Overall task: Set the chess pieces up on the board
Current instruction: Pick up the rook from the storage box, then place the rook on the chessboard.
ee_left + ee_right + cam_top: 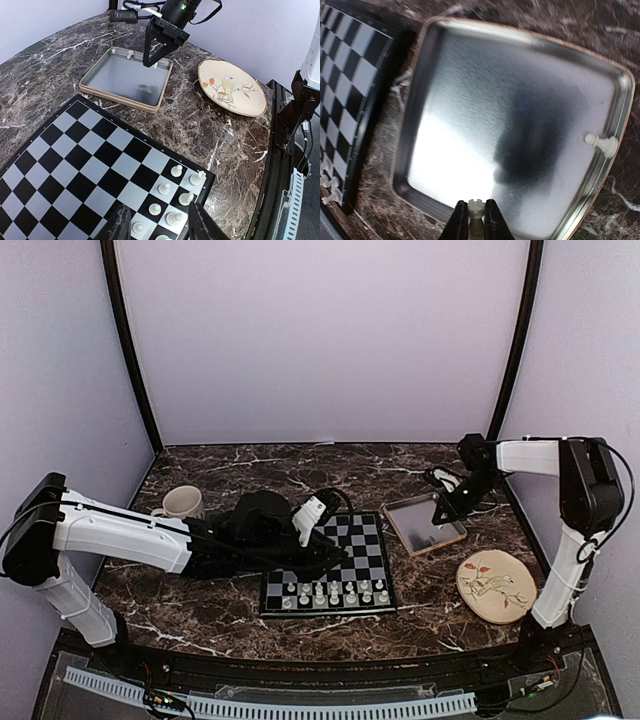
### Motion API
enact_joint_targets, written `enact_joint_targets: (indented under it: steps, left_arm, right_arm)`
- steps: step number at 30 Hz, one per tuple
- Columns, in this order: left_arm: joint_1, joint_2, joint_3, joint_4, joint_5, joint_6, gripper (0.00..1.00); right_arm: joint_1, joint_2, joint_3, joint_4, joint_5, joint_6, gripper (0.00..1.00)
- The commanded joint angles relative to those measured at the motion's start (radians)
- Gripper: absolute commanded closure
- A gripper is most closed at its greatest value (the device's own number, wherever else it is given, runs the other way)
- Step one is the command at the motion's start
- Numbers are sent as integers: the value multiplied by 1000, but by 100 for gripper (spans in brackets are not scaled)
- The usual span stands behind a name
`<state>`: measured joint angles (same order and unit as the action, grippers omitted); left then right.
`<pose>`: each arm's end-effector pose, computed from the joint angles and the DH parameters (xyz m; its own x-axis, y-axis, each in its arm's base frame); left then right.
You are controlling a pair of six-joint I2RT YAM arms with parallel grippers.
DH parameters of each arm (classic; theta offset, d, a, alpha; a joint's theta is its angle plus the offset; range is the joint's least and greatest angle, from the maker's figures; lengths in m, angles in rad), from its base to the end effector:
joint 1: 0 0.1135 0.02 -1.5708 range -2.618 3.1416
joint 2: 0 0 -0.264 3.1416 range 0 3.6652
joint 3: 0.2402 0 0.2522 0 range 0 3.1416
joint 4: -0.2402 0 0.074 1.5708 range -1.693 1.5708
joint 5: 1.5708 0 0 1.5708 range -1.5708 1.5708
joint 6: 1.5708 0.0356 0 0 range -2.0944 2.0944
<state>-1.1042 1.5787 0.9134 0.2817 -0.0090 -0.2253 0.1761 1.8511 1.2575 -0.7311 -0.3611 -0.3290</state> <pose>0.1593 -0.3155 0.2325 -0.3628 0.2237 -0.9046 0.8292 0.5204 -0.2039 0.3481 0.0747 0.1758 -0.8233 -0.4535 -0.3413 -0.5438 0.8025 0.2456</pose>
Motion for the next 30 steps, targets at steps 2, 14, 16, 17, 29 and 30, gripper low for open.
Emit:
enact_joint_targets:
  steps: [2, 14, 16, 17, 29, 30]
  left_arm:
    - [0, -18, 22, -34, -12, 5, 59]
    - [0, -74, 56, -88, -108, 3, 59]
    - [0, -83, 58, -92, -132, 2, 59]
    - [0, -89, 57, -94, -143, 0, 59]
    - [0, -163, -1, -93, -206, -26, 59]
    - [0, -167, -2, -94, -217, -26, 59]
  right_arm:
    - [37, -118, -63, 121, -296, -19, 89]
    - [307, -230, -338, 864, -402, 253, 89]
    - [345, -219, -380, 1001, -355, 300, 88]
    - [363, -204, -390, 1043, -334, 308, 88]
    - [440, -38, -403, 1216, -294, 356, 87]
    - [444, -32, -403, 1217, -294, 359, 87]
